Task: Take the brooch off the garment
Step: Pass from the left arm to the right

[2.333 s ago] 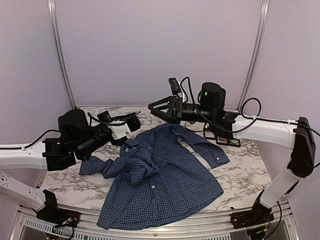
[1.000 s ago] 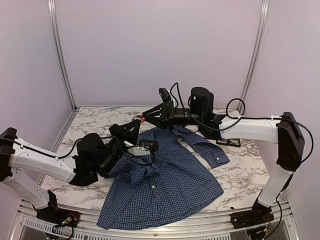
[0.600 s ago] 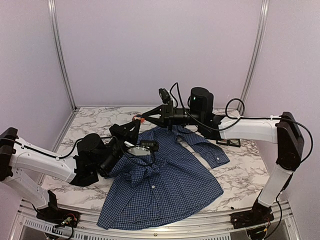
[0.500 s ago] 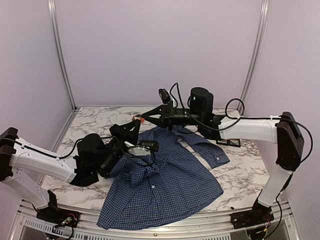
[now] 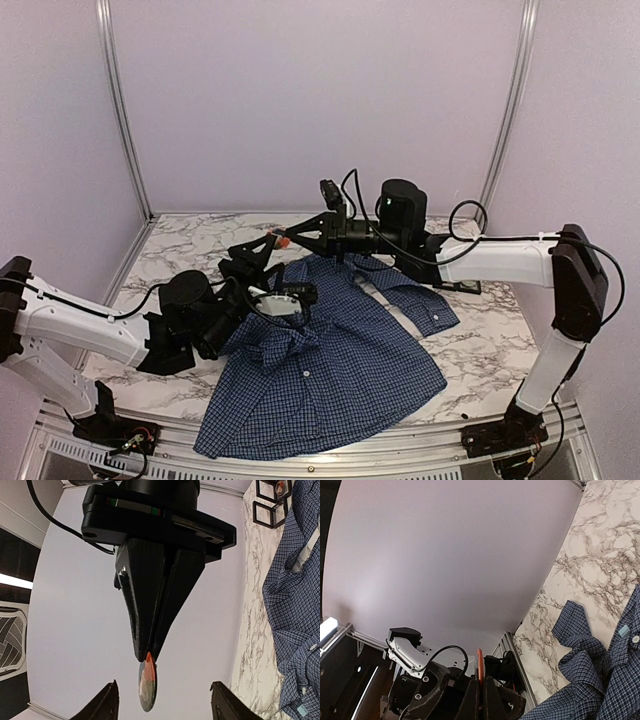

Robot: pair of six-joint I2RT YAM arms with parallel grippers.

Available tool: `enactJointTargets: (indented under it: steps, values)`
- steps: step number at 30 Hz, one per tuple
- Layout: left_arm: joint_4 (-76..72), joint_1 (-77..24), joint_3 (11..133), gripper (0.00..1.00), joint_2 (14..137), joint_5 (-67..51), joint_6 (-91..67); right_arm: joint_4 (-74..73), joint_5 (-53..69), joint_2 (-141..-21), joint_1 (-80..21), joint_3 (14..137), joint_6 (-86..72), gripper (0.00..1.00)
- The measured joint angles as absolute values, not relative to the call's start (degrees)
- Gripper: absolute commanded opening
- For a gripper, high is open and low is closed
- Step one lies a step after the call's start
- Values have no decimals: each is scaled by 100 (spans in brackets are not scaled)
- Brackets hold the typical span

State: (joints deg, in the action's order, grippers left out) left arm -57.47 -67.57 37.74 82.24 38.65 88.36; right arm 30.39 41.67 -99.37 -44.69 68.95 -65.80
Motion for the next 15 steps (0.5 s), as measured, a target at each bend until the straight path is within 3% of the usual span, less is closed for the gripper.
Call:
enactJointTargets:
  steps: [8, 15]
  values:
    - [-4744, -7013, 3935, 98, 7789, 4265, 7161, 3111, 3916, -9937, -4377, 6692, -6486, 0]
    - [-3701, -7085, 4152, 99, 7312, 4403, 4941, 3116, 3697, -9929, -4276, 6418, -6340, 0]
